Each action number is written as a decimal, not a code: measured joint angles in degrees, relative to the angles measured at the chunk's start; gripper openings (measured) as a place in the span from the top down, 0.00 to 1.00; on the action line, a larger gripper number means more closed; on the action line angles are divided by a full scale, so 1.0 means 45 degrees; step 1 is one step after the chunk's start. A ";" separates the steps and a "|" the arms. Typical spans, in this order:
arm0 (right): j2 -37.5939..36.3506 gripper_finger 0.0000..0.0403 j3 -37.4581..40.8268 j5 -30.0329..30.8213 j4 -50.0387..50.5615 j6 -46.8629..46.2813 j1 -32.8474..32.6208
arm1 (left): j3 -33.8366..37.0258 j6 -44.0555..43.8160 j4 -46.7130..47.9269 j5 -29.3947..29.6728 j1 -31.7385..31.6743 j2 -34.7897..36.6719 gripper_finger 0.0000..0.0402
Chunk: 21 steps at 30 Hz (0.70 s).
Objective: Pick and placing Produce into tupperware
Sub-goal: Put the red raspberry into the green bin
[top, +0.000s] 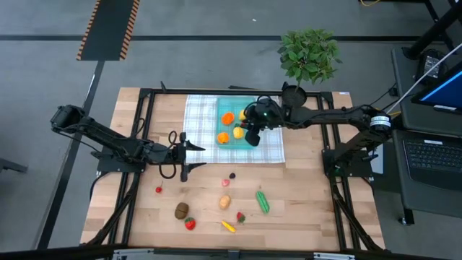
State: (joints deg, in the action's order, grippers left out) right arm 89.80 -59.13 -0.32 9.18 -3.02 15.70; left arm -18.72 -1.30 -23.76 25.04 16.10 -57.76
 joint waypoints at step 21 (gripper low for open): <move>0.0000 0.78 -0.0273 -0.0525 0.1179 -0.0585 0.0239 | 0.0000 -0.0005 0.0158 0.0000 0.0000 0.0000 0.38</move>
State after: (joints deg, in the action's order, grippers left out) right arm 89.80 -60.36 -2.68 14.49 -5.65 16.78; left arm -18.72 -1.32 -23.05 25.04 16.10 -57.76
